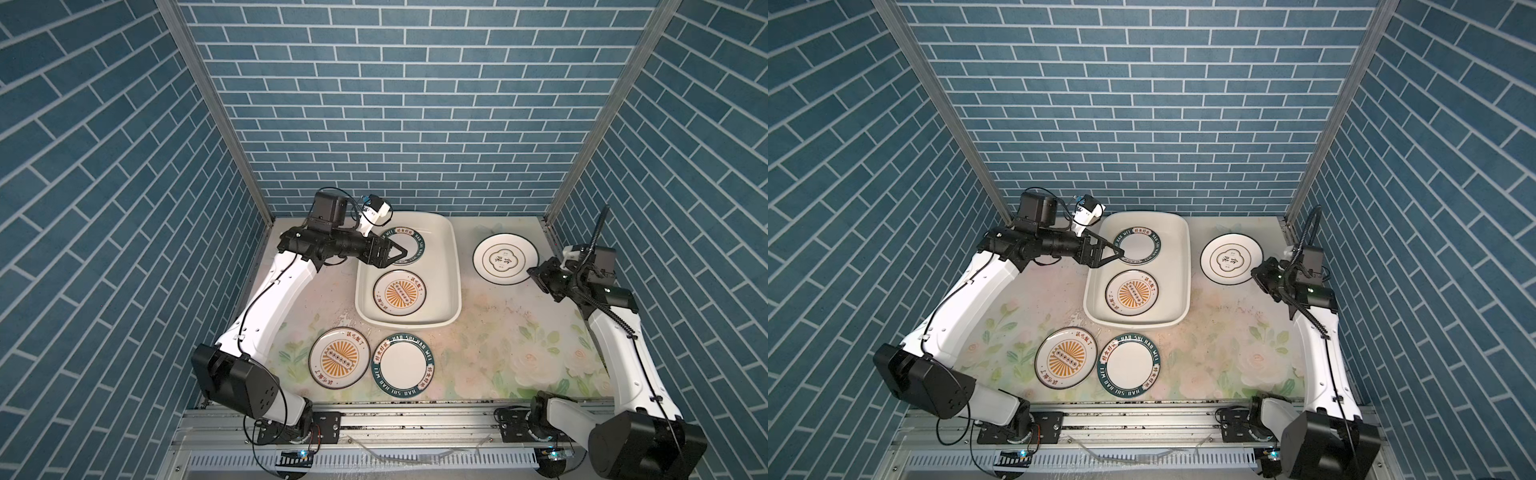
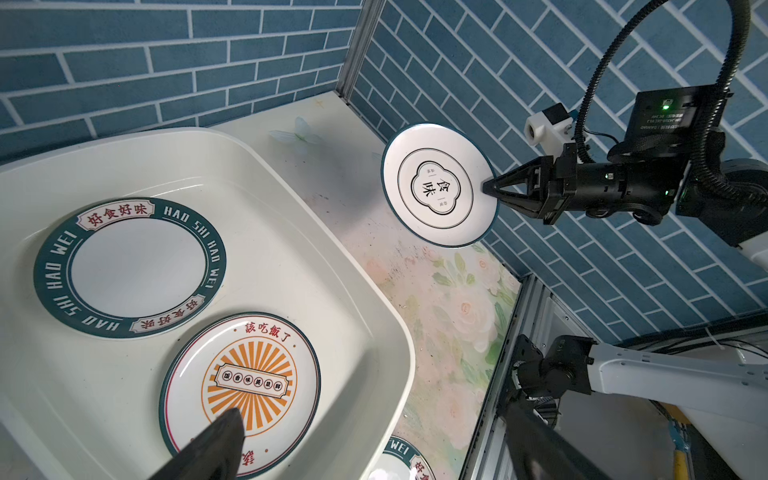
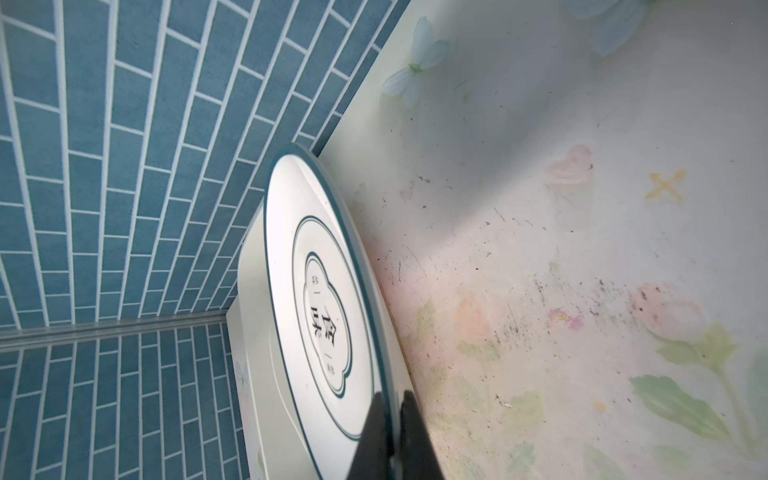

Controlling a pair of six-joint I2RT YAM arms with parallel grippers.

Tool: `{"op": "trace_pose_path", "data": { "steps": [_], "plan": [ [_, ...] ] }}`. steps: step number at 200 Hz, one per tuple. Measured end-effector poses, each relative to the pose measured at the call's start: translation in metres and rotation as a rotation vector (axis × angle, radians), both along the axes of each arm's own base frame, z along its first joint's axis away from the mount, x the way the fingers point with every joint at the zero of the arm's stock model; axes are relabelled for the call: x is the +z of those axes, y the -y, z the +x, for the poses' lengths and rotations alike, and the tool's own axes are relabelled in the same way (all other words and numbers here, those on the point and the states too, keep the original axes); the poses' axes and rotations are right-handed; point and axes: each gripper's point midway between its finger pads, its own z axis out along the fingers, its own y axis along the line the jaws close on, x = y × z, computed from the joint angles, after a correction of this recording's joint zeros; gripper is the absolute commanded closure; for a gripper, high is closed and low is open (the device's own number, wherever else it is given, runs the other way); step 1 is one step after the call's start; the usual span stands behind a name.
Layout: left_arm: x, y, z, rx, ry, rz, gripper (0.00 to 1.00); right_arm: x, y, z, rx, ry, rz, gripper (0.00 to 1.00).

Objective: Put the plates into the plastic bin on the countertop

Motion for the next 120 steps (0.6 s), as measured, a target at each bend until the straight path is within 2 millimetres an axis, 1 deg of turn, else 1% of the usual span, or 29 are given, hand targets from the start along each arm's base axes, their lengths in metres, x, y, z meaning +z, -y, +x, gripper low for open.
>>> {"op": "trace_pose_path", "data": {
  "steps": [32,74,98,120],
  "plan": [
    [-0.001,-0.010,0.008,0.038,0.003,0.010,0.00,0.000,-0.038,0.019,0.105,0.000,-0.016,1.00],
    [-0.002,-0.020,0.015,0.071,0.005,0.015,0.01,-0.007,-0.088,0.039,0.213,-0.012,-0.022,1.00],
    [-0.001,-0.026,0.018,0.090,0.004,0.013,0.00,-0.009,-0.115,0.047,0.273,-0.007,-0.026,1.00],
    [0.002,-0.033,0.022,0.112,0.009,0.004,0.00,-0.016,-0.137,0.051,0.323,-0.012,-0.027,1.00]
  ]
}}
